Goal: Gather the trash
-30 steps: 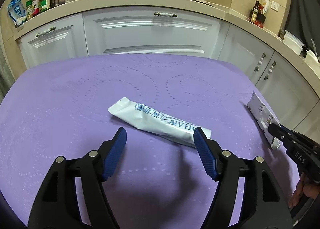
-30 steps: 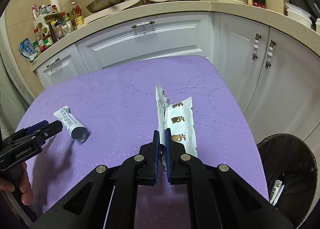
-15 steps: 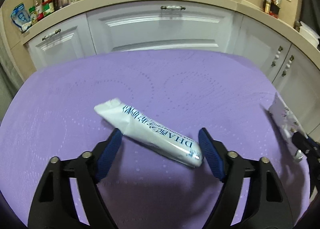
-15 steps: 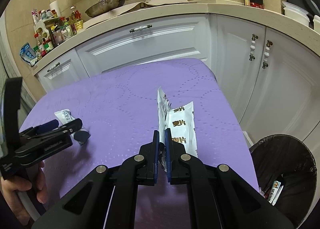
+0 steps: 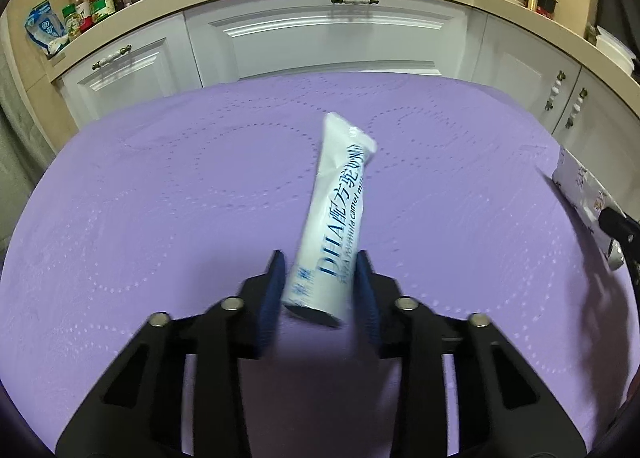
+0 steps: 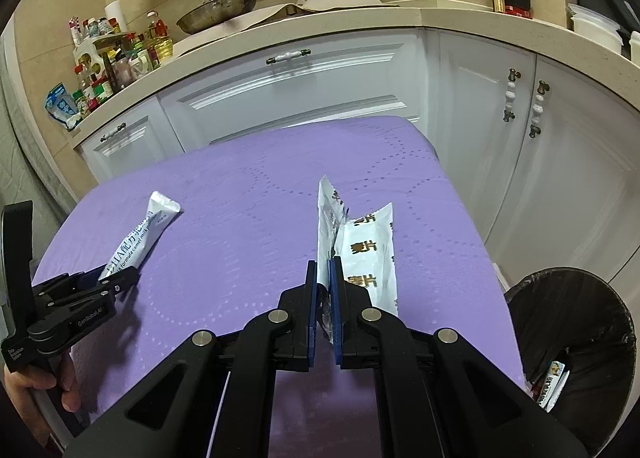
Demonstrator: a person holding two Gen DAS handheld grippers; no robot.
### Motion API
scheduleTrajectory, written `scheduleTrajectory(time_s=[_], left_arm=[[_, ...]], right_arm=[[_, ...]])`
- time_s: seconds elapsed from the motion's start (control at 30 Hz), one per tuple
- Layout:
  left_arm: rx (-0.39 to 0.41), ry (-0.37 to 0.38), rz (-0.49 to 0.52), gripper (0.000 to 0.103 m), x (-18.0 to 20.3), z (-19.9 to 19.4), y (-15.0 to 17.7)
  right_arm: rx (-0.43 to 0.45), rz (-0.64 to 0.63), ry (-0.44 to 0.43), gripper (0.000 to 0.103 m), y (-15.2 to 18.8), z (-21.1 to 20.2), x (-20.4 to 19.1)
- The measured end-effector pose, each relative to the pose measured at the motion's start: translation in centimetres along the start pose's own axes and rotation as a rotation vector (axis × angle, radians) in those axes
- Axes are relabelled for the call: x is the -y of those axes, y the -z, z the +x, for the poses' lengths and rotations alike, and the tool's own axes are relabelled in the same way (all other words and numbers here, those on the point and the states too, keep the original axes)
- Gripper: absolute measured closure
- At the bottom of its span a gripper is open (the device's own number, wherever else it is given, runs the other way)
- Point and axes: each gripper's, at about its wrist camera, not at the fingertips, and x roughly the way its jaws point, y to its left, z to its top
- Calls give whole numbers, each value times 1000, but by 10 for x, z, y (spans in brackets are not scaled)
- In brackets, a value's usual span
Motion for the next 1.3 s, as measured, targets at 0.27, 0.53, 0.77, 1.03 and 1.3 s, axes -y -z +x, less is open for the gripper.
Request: scheduleTrajectory(time_s=[0.27, 0.53, 0.77, 1.03, 1.3], left_arm=[[42, 14, 43, 98, -2, -8, 0], [77, 11, 43, 99, -6, -20, 4], [105, 7, 38, 99, -11, -35, 6], [127, 0, 43, 99, -15, -53, 15], [149, 20, 46, 99, -12, -72, 23]], right_arm=[[2, -9, 9, 96, 2, -1, -5], [9, -17, 15, 96, 4, -5, -9], [23, -26, 21, 96, 6, -15, -15], [35, -31, 30, 96, 11, -26, -21], [68, -30, 34, 96, 15, -46, -24]])
